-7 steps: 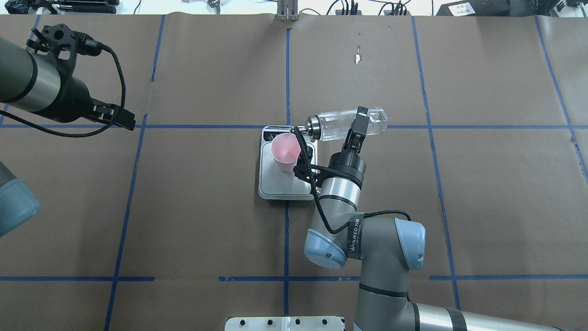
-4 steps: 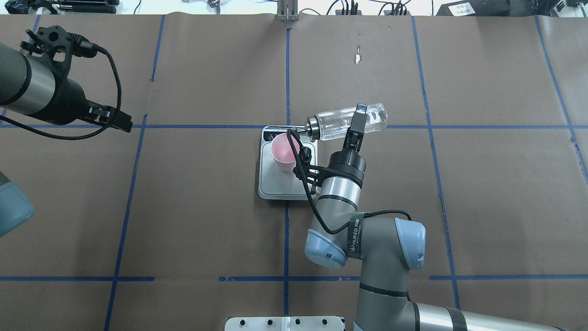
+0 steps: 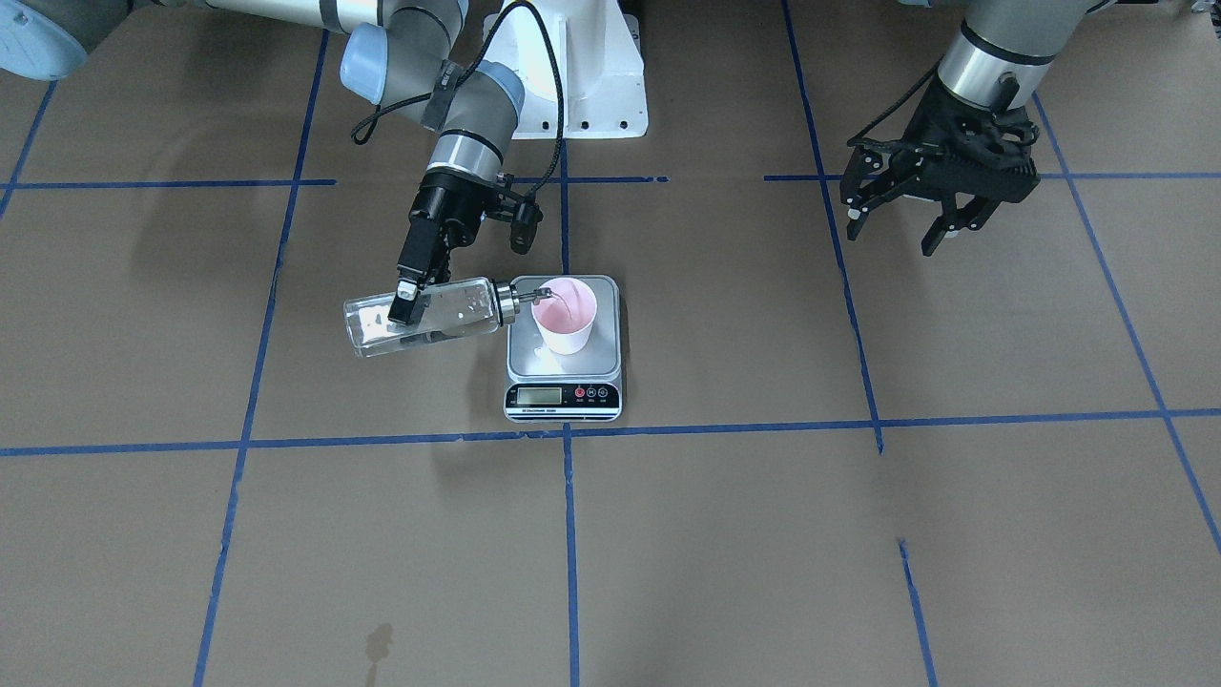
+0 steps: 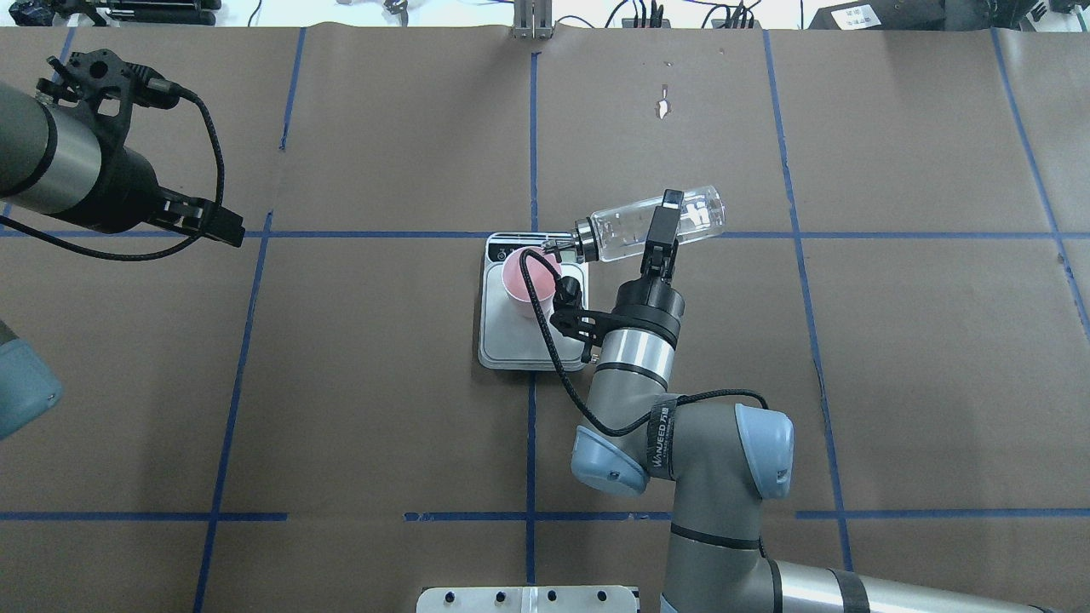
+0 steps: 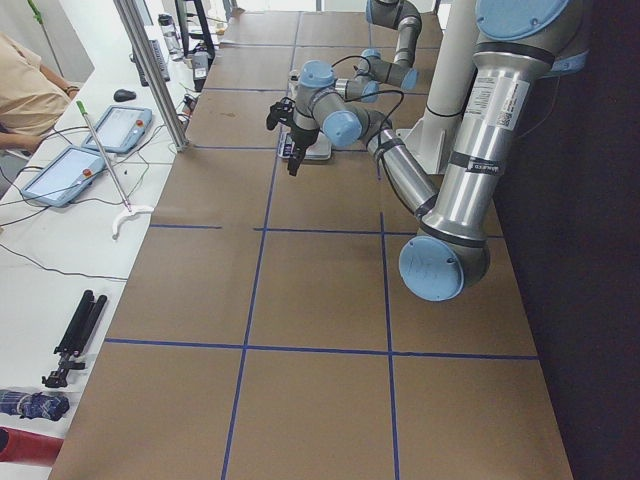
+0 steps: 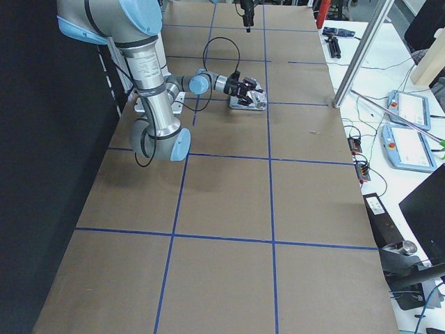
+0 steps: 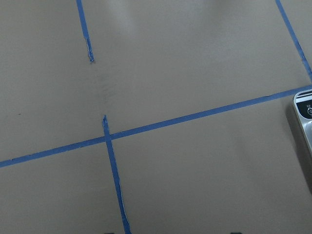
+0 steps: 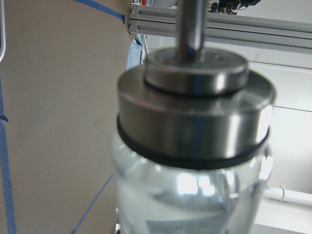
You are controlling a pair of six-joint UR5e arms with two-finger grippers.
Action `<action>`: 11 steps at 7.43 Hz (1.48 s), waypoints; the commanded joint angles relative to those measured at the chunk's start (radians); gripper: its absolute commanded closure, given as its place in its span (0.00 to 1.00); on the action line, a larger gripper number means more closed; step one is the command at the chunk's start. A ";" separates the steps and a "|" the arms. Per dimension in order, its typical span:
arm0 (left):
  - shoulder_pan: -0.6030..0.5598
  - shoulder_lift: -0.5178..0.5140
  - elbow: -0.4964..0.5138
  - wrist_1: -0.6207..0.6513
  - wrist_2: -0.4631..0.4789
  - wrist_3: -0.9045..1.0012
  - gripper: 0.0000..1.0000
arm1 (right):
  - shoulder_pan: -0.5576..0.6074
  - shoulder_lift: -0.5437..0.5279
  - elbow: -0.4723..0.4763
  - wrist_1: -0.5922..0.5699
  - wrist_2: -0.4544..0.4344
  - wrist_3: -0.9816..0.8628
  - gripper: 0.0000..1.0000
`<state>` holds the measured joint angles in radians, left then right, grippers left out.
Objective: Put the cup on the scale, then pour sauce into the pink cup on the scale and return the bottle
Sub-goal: 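Tilt the bottle with the right gripper to pour into the pink cup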
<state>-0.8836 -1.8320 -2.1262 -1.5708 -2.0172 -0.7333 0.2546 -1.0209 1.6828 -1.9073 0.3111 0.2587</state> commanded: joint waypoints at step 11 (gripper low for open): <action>0.002 -0.001 0.003 0.000 0.000 -0.008 0.16 | 0.002 -0.016 0.008 0.011 -0.030 0.029 1.00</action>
<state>-0.8821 -1.8331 -2.1233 -1.5708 -2.0172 -0.7409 0.2575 -1.0346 1.6910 -1.8968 0.2760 0.2309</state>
